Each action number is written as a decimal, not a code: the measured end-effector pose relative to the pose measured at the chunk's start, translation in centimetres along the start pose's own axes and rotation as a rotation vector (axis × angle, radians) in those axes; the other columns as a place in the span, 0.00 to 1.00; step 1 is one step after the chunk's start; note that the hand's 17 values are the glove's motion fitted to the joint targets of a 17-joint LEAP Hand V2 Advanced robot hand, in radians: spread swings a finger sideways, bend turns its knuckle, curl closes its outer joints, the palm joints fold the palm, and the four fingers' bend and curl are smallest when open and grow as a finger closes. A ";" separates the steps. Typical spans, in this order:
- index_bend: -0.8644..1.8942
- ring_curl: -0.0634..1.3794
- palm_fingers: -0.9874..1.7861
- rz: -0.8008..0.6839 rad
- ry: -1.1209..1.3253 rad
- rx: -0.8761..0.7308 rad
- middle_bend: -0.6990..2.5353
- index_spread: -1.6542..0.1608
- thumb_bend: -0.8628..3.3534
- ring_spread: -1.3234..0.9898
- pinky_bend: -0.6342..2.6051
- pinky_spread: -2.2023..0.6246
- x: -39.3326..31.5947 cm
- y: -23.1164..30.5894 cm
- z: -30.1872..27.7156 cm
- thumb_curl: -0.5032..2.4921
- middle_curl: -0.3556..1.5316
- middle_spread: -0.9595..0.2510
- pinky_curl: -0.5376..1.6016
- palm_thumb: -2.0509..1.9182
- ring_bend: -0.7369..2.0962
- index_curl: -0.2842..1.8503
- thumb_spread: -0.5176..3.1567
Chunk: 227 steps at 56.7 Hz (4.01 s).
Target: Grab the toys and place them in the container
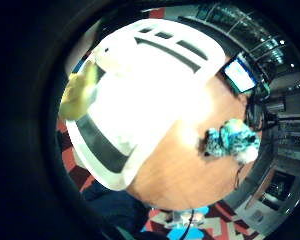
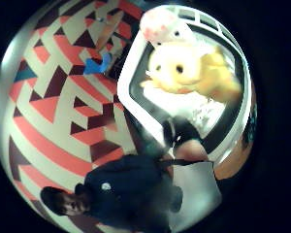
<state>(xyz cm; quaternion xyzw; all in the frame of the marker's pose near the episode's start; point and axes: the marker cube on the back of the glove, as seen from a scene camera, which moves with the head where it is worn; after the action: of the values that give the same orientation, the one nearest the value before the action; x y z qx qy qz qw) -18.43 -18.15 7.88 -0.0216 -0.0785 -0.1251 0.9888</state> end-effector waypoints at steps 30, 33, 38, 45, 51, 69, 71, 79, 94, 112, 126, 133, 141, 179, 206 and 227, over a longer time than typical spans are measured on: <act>0.36 0.15 0.26 0.330 0.135 0.035 0.25 0.76 0.20 0.57 0.39 0.78 17.4 8.2 -6.0 0.33 0.31 0.79 0.43 0.64 0.31 0.30 0.50; 0.35 0.15 0.25 0.342 0.195 -0.006 0.25 0.75 0.20 0.57 0.39 0.78 18.8 7.6 -4.6 0.32 0.30 0.78 0.43 0.64 0.31 0.29 0.50; 0.36 0.15 0.25 0.370 0.285 -0.119 0.24 0.74 0.20 0.57 0.40 0.79 20.6 6.3 -1.6 0.32 0.29 0.78 0.43 0.64 0.31 0.29 0.49; 0.35 0.14 0.24 0.408 0.402 -0.218 0.23 0.74 0.20 0.58 0.43 0.79 22.0 5.0 1.7 0.31 0.28 0.79 0.44 0.64 0.31 0.27 0.48; 0.36 0.16 0.33 0.375 0.516 -0.167 0.24 0.74 0.21 0.58 0.49 0.79 22.1 4.4 2.6 0.31 0.27 0.79 0.46 0.66 0.35 0.26 0.47; 0.41 0.30 0.72 0.250 0.422 -0.106 0.34 0.73 0.23 0.41 0.47 0.65 21.2 3.7 4.3 0.36 0.32 0.61 0.45 0.73 0.56 0.31 0.38; 0.42 0.31 0.74 0.243 0.399 -0.095 0.36 0.72 0.23 0.40 0.47 0.65 20.7 3.8 4.1 0.37 0.34 0.59 0.45 0.74 0.56 0.33 0.36; 0.50 0.36 0.75 0.184 0.210 0.065 0.43 0.69 0.24 0.37 0.46 0.64 17.0 4.9 0.1 0.41 0.39 0.54 0.46 0.76 0.59 0.39 0.28; 0.57 0.45 0.70 0.014 -0.113 0.401 0.50 0.65 0.24 0.35 0.50 0.63 9.1 6.7 -10.9 0.45 0.48 0.50 0.51 0.76 0.65 0.52 0.17; 0.55 0.52 0.60 -0.149 -0.415 0.386 0.51 0.63 0.23 0.35 0.58 0.63 -3.7 2.0 -5.4 0.47 0.55 0.50 0.55 0.74 0.69 0.63 0.14; 0.37 0.48 0.24 -0.163 -0.154 0.097 0.39 0.70 0.19 0.45 0.60 0.70 -5.6 -0.5 0.0 0.41 0.51 0.65 0.54 0.64 0.60 0.57 0.34; 0.36 0.38 0.27 -0.075 -0.135 0.188 0.35 0.72 0.19 0.50 0.55 0.75 -0.6 1.0 -4.0 0.37 0.47 0.72 0.49 0.60 0.48 0.49 0.40; 0.36 0.33 0.30 0.054 -0.088 0.242 0.33 0.74 0.20 0.53 0.50 0.77 6.7 4.4 -8.3 0.34 0.45 0.75 0.45 0.59 0.44 0.45 0.45; 0.36 0.25 0.31 0.450 0.344 -0.184 0.26 0.74 0.20 0.56 0.48 0.79 28.9 1.7 4.0 0.29 0.36 0.74 0.43 0.61 0.33 0.31 0.49; 0.40 0.45 0.80 0.297 0.248 0.101 0.46 0.78 0.23 0.44 0.50 0.64 26.8 3.3 5.0 0.35 0.51 0.64 0.44 0.71 0.66 0.31 0.43; 0.43 0.52 0.73 0.165 0.147 0.330 0.51 0.77 0.22 0.42 0.61 0.63 16.0 6.3 -6.1 0.41 0.62 0.59 0.53 0.70 0.74 0.40 0.39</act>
<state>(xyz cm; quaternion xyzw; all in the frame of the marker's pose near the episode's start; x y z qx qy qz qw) -0.64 -16.30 4.26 0.1437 -0.0236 -0.0305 0.9889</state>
